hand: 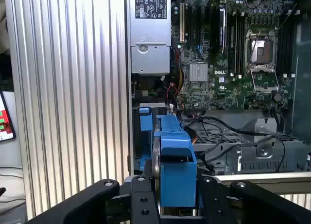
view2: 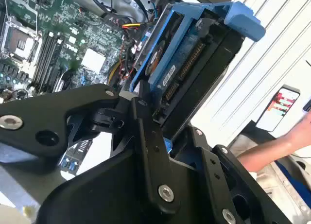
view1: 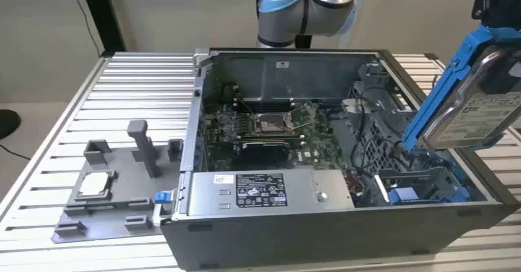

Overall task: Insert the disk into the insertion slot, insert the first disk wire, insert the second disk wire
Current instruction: 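Insert the disk into the insertion slot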

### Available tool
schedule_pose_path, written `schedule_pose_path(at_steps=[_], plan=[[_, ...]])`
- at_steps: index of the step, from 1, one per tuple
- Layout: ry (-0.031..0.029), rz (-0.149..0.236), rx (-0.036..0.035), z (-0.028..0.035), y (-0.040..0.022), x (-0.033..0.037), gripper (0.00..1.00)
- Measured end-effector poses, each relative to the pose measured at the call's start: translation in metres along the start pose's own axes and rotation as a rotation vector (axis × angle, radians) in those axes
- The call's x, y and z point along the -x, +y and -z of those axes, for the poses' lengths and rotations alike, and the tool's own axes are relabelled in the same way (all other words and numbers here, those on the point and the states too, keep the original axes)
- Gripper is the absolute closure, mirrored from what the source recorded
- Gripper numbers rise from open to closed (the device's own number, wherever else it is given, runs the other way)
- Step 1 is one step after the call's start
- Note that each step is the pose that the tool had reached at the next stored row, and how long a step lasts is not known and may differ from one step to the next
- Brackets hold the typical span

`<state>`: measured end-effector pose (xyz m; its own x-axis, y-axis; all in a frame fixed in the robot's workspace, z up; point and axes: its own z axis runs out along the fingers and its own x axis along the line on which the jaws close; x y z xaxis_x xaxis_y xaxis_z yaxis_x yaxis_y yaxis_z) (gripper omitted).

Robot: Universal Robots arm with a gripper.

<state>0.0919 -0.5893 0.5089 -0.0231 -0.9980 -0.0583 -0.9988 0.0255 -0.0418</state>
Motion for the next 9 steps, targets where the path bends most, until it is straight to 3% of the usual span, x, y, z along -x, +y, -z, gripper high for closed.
schedule_pose_path(at_steps=[9], plan=[[-0.001,0.0,0.0001,0.0,0.0,0.0,1.0]])
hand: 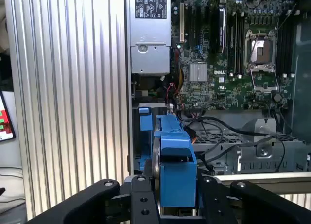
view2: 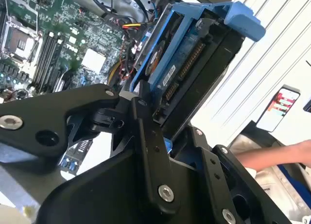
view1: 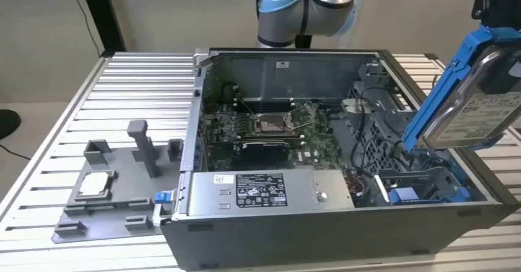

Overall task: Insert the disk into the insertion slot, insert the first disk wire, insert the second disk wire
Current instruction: 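Insert the disk into the insertion slot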

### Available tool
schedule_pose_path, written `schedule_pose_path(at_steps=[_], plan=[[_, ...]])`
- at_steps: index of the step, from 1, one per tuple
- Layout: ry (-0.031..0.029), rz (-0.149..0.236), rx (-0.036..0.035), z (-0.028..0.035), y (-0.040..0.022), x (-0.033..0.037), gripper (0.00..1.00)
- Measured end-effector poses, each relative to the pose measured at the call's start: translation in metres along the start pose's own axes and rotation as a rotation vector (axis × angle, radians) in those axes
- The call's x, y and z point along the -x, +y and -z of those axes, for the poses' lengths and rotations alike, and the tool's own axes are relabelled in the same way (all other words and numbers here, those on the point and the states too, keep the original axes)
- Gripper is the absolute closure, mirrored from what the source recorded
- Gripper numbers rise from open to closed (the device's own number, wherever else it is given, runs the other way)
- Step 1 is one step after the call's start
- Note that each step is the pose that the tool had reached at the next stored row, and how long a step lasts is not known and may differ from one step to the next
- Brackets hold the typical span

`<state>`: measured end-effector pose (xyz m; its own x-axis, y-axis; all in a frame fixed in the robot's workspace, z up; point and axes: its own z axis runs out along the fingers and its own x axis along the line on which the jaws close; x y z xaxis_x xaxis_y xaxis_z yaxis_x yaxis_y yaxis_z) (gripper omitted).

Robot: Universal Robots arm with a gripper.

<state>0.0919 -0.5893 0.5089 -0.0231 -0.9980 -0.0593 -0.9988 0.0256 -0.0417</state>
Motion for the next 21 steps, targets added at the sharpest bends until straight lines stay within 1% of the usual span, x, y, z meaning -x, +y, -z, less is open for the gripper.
schedule_pose_path(at_steps=[2,3,5,6,7,8,11,21], plan=[[-0.0003,0.0,0.0001,0.0,0.0,-0.0004,1.0],[-0.0007,0.0,0.0018,-0.0005,-0.0003,-0.0008,1.0],[-0.0002,-0.001,0.0087,-0.0017,-0.0007,-0.0018,1.0],[-0.0001,-0.001,0.0145,-0.0024,-0.0012,-0.0024,1.0],[-0.0001,-0.001,0.0188,-0.0033,-0.0016,-0.0029,1.0],[0.0,-0.002,0.0205,-0.0047,-0.0021,-0.0033,1.0],[0.0003,-0.002,0.0214,-0.0101,-0.0047,-0.0037,1.0],[0.0001,-0.006,0.021,-0.0284,-0.0041,-0.0063,1.0]])
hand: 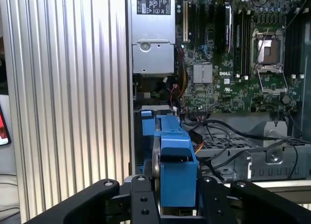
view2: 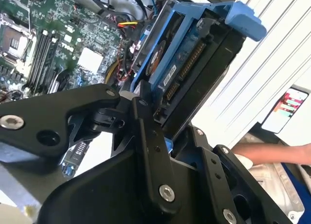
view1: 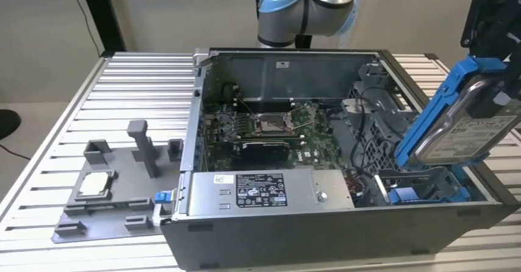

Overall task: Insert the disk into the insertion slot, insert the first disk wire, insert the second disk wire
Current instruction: 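Insert the disk into the insertion slot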

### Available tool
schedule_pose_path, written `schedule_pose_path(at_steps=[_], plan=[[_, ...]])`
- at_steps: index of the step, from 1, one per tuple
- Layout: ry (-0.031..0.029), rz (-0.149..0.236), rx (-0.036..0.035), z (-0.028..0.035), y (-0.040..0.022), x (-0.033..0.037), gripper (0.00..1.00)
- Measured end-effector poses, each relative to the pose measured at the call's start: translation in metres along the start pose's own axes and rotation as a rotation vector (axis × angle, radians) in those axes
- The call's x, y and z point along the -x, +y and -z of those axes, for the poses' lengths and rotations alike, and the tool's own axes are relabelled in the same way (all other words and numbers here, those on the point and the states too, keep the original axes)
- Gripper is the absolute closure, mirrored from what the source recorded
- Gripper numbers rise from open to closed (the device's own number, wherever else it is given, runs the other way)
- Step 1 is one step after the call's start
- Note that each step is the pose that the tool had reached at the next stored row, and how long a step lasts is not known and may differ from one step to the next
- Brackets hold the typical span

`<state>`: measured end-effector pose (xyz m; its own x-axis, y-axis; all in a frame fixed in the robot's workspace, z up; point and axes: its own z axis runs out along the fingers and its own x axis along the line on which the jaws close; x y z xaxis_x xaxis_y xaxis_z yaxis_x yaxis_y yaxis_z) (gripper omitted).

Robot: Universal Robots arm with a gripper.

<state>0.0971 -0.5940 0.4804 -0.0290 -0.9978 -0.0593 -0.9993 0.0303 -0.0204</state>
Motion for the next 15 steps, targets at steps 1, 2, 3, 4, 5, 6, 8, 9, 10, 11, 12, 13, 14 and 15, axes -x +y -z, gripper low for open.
schedule_pose_path(at_steps=[1,2,3,4,5,6,8,9,10,11,12,13,14,15], plan=[[0.0,-0.001,0.0,-0.0015,0.0,0.0,1.0],[0.0,-0.001,0.0,-0.0016,0.0,0.0,1.0],[0.0002,-0.001,0.0,-0.0016,0.0,0.0,1.0],[0.0002,-0.001,0.0,-0.0016,0.0,-0.0001,1.0],[0.0003,-0.001,0.0,-0.0017,0.0,-0.0001,1.0],[-0.0004,-0.001,0.0,-0.0026,0.0001,-0.0001,1.0],[-0.0005,-0.001,0.0001,-0.0062,0.0001,-0.0004,1.0],[-0.0006,-0.001,0.0001,-0.0081,0.0002,-0.0005,1.0],[-0.0006,-0.001,0.0001,-0.0101,0.0002,-0.0006,1.0],[-0.0006,-0.001,0.0001,-0.0118,0.0002,-0.0007,1.0],[-0.0007,-0.001,0.0001,-0.0136,0.0003,-0.0008,1.0],[-0.0009,-0.001,0.0001,-0.0154,0.0003,-0.0009,1.0],[-0.0009,-0.001,0.0001,-0.017,0.0003,-0.0009,1.0],[-0.0014,-0.001,0.0001,-0.019,0.0004,-0.0011,1.0]])
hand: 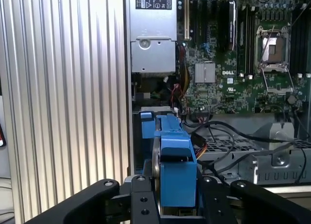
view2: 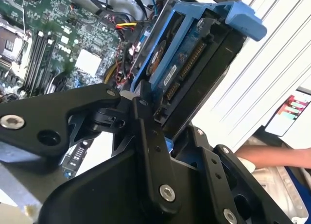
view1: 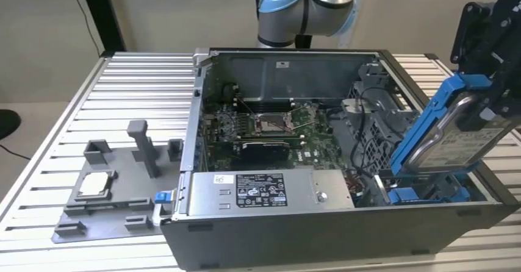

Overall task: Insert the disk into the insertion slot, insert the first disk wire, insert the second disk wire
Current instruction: 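Insert the disk into the insertion slot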

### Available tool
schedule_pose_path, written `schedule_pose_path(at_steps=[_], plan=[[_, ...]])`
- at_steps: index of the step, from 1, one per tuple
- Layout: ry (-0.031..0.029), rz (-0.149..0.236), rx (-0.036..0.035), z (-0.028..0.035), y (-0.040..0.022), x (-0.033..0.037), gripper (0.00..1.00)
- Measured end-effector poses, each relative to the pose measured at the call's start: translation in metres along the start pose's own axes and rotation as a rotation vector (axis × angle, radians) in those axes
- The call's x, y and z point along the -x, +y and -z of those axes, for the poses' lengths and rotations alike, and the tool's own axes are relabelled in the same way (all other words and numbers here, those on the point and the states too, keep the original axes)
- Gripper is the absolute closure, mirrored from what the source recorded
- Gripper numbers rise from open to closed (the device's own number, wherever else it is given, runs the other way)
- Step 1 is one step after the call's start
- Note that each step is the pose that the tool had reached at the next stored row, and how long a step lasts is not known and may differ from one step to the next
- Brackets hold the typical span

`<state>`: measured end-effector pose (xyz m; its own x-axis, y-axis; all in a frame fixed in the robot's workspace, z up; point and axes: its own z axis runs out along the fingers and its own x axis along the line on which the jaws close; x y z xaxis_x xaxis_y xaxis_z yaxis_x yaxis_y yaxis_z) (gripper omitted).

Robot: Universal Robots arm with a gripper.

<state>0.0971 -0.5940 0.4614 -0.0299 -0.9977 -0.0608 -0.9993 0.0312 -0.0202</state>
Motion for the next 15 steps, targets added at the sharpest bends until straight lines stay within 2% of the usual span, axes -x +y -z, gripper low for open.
schedule_pose_path(at_steps=[5,11,13,15], plan=[[-0.0045,0.0,0.0001,-0.009,-0.0004,-0.0005,1.0],[-0.0072,0.0,0.0002,-0.0201,-0.0005,-0.0013,1.0],[-0.0114,0.0,0.0003,-0.0233,-0.0005,-0.0014,1.0],[-0.0204,0.0,0.0007,-0.0255,-0.0004,-0.0016,1.0]])
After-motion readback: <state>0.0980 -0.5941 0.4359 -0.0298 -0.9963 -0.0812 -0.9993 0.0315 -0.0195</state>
